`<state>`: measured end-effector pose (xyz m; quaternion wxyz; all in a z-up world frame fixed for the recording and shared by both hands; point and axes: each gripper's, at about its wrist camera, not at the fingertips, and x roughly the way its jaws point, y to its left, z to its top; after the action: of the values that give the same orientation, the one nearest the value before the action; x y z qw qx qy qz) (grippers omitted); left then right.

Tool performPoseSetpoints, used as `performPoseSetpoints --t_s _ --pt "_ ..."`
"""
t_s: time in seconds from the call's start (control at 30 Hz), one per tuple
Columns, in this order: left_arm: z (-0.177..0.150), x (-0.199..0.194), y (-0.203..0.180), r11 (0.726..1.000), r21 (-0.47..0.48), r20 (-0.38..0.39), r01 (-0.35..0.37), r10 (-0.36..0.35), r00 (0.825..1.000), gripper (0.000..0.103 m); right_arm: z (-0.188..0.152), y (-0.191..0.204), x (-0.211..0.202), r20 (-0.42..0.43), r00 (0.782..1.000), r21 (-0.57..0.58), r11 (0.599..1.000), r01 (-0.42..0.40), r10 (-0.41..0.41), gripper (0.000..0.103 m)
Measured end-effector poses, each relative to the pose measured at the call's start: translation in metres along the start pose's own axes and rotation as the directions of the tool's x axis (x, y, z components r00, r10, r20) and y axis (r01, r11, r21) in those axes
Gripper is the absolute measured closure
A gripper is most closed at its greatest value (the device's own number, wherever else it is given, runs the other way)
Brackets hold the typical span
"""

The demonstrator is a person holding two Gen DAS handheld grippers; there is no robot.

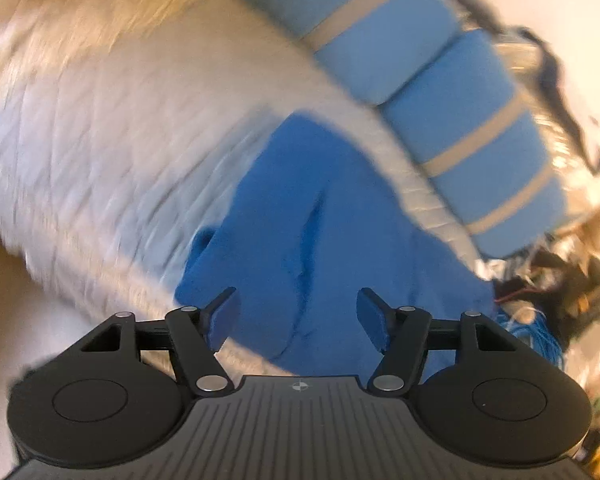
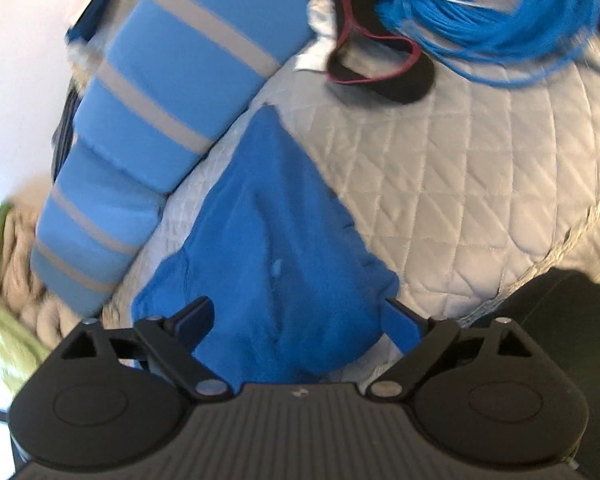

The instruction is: Fold clothes

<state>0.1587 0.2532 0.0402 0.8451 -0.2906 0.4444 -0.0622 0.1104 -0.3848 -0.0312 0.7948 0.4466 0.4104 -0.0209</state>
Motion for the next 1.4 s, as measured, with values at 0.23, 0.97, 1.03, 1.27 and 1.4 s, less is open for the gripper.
performPoseSetpoints --t_s 0.23,0.97,1.03,1.27,1.4 --pt "0.044 -0.016 -0.043 0.967 0.249 0.101 -0.045 0.02 0.995 0.032 0.036 0.058 -0.037 0.049 0.995 -0.254 0.964 -0.076 0.091 0.0" --pt "0.08 0.17 0.088 0.991 0.079 -0.25 0.112 -0.089 0.964 0.032 0.115 -0.015 0.141 -0.038 0.998 -0.458 0.889 0.028 -0.051 0.0" --pt "0.077 0.174 0.095 0.987 0.071 -0.248 0.142 -0.12 0.961 0.032 0.117 -0.021 0.15 -0.049 0.997 -0.431 0.902 0.027 -0.054 0.0" --pt "0.073 0.14 0.092 0.972 0.185 -0.193 0.142 -0.106 0.975 0.034 0.11 -0.026 0.165 -0.044 0.995 -0.432 0.9 0.064 -0.092 0.0" --pt "0.061 0.108 0.079 0.915 0.351 -0.237 0.2 -0.12 0.964 0.034 0.107 -0.026 0.163 -0.033 0.994 -0.434 0.897 0.083 -0.107 0.0"
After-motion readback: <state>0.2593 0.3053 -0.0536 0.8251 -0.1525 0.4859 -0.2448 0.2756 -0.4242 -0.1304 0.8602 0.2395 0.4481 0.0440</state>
